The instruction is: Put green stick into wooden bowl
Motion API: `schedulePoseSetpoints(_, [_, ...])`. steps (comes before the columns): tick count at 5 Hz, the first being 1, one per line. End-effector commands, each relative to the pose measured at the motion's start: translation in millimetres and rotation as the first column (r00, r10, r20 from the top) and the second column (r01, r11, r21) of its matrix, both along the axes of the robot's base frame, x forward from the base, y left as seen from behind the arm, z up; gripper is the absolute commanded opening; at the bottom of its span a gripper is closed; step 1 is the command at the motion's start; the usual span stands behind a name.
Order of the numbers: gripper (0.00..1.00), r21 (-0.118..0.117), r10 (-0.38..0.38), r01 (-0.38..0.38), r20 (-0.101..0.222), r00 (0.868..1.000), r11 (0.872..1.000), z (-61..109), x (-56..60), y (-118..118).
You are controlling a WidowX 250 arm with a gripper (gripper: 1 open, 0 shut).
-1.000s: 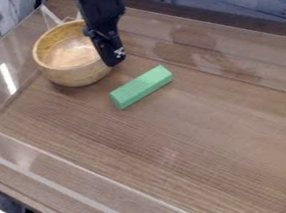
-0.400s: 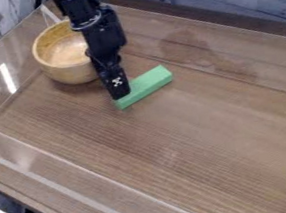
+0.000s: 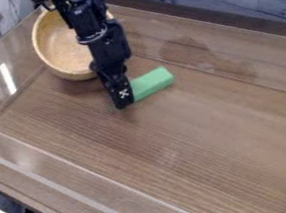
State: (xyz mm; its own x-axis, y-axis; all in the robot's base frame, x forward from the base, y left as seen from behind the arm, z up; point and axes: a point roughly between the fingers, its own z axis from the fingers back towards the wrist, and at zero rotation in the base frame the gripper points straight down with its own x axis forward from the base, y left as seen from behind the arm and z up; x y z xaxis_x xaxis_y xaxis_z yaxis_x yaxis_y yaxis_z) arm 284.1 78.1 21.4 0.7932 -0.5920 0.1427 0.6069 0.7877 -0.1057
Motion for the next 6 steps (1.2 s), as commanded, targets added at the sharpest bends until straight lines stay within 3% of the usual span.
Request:
schedulePoseSetpoints(1, [0.00, 0.010, 0.042, -0.043, 0.037, 0.998, 0.999, 13.3, 9.8, 7.7])
schedulePoseSetpoints(2, [0.00, 0.006, 0.094, -0.094, 0.042, 0.995, 0.996, 19.1, 14.6, 16.1])
schedulePoseSetpoints(4, [0.00, -0.006, 0.086, -0.086, 0.048, 0.995, 0.996, 16.2, -4.3, -1.8])
schedulePoseSetpoints(6, [0.00, -0.016, 0.138, -0.137, 0.062, 0.988, 0.990, 57.3, -9.0, -11.3])
